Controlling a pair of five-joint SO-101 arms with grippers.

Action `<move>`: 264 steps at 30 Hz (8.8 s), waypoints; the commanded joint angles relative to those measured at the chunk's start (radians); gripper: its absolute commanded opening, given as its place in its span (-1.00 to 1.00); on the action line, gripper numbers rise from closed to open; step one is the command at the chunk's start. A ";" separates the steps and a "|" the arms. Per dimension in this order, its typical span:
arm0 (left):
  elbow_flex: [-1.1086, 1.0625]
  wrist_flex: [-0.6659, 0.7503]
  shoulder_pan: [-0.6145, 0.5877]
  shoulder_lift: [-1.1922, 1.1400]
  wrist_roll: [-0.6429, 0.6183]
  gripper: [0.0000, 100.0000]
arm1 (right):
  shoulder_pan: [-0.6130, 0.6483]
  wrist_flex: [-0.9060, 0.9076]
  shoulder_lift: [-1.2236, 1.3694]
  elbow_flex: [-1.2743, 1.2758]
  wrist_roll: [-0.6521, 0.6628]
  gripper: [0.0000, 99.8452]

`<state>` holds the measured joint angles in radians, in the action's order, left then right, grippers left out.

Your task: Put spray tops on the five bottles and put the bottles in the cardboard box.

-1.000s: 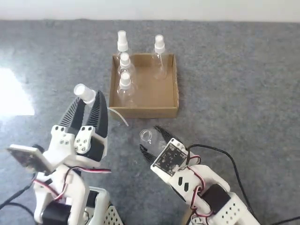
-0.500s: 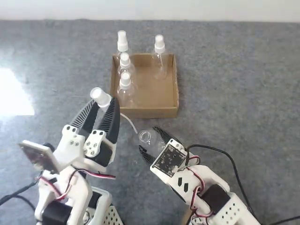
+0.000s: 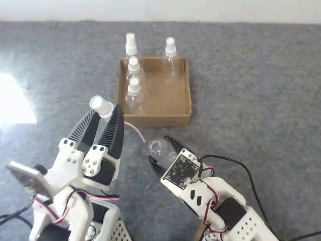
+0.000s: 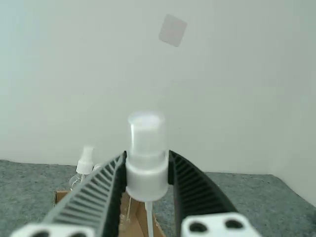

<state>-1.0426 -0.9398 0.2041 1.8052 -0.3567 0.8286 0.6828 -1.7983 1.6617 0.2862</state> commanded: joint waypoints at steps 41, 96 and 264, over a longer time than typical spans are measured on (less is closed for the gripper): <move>-0.154 -0.011 0.161 0.015 0.058 -0.97 | 0.005 -0.036 -0.016 0.021 0.012 -0.83; -0.200 -0.034 0.249 0.015 0.133 -0.64 | 0.005 -0.077 -0.016 0.021 -0.095 -0.83; -0.346 0.089 0.101 0.014 0.232 -0.74 | -0.140 -0.068 -0.018 -0.032 -0.092 -0.82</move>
<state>-1.4538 -0.8646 0.3590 1.8067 -0.1297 0.7073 0.6352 -1.7983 1.6494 0.1987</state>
